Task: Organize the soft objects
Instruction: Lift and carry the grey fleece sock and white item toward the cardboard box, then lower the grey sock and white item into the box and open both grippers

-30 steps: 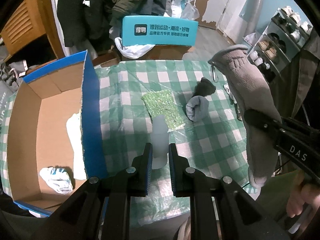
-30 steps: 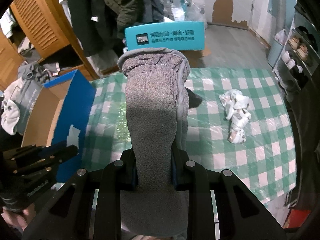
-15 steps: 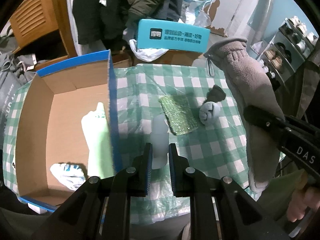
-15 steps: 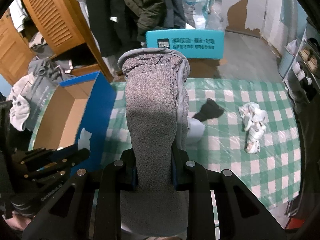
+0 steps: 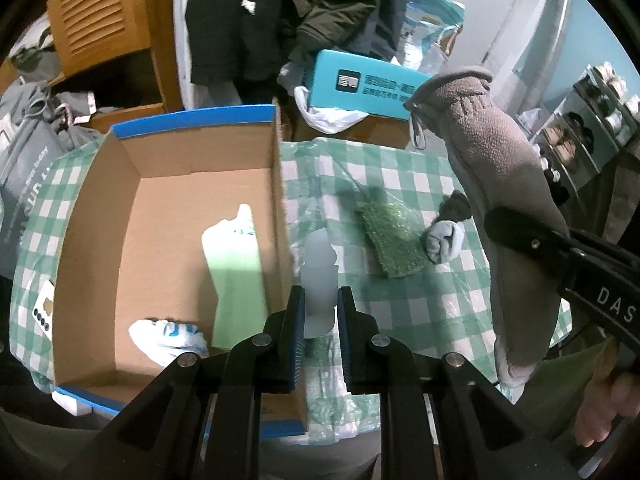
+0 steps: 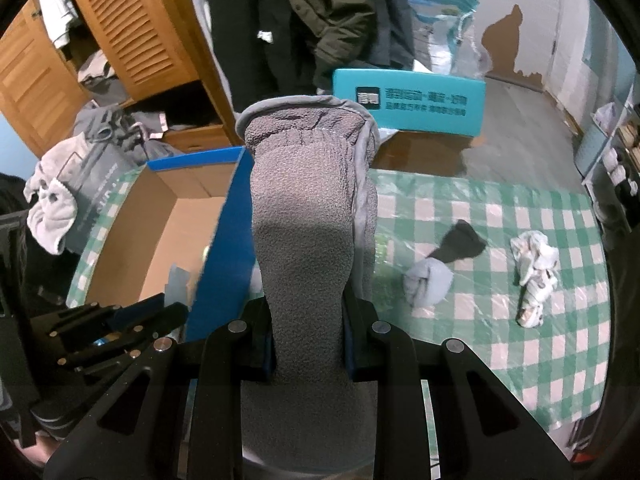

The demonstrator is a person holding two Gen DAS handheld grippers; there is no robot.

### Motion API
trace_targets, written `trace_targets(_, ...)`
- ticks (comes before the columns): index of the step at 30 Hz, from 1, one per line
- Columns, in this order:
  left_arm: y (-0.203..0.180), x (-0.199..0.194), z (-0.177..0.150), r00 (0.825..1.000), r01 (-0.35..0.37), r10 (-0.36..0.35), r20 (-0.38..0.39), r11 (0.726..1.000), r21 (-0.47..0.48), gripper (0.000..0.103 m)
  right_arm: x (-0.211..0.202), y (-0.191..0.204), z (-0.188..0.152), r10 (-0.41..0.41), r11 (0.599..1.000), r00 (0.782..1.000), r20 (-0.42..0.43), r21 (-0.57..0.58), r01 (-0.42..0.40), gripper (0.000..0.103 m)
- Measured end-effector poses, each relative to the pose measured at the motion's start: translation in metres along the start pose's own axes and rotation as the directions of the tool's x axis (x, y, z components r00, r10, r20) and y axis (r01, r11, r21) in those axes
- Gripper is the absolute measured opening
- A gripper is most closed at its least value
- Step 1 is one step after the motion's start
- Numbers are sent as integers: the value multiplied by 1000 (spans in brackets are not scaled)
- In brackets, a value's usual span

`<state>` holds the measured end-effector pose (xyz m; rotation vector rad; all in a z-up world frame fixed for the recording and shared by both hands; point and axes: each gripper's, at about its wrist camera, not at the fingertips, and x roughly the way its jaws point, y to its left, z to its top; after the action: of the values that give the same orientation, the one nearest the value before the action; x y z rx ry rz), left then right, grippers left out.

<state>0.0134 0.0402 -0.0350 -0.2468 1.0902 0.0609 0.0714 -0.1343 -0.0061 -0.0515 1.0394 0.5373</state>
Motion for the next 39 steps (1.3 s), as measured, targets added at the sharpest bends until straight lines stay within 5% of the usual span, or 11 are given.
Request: trace_targets(39, 121, -5, 4, 996, -91, 89, -17, 972, -215, 16, 57, 123, 33, 91, 987, 993, -79, -122, -100, 23)
